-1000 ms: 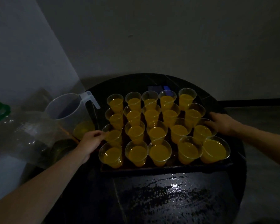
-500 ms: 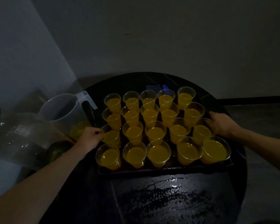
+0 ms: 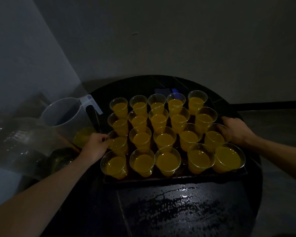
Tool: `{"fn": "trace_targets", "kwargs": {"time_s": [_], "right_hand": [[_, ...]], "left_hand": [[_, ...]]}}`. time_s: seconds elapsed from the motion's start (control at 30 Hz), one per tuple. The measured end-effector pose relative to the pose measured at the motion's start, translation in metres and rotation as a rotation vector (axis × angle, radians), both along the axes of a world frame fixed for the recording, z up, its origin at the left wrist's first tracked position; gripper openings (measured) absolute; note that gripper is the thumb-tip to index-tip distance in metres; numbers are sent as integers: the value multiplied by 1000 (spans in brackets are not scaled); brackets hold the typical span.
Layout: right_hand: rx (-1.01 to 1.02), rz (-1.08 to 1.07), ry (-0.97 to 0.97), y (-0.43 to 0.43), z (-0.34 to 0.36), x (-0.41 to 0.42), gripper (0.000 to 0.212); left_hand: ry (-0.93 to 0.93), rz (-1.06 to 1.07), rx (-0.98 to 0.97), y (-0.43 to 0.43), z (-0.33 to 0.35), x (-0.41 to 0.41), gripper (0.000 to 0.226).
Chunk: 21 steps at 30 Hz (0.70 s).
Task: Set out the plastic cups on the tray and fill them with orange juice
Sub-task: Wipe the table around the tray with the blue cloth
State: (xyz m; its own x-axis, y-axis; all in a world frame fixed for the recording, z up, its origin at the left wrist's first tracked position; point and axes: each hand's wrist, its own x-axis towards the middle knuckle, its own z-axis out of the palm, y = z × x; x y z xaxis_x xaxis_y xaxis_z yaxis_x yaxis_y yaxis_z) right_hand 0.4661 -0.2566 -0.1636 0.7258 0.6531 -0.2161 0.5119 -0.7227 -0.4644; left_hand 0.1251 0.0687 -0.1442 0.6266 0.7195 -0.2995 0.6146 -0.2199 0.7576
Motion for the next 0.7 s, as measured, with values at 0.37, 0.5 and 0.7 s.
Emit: {"fn": "trace_targets", "kwargs": {"time_s": [0.37, 0.5, 0.7], "right_hand": [[15, -1, 2, -1, 2, -2, 20], [20, 6, -16, -1, 4, -4, 22], [27, -3, 6, -2, 4, -3, 21]], "left_hand": [[-41, -1, 26, -3, -4, 2, 38], [-63, 2, 29, -4, -6, 2, 35], [-76, -2, 52, -3, -8, 1, 33]]}}
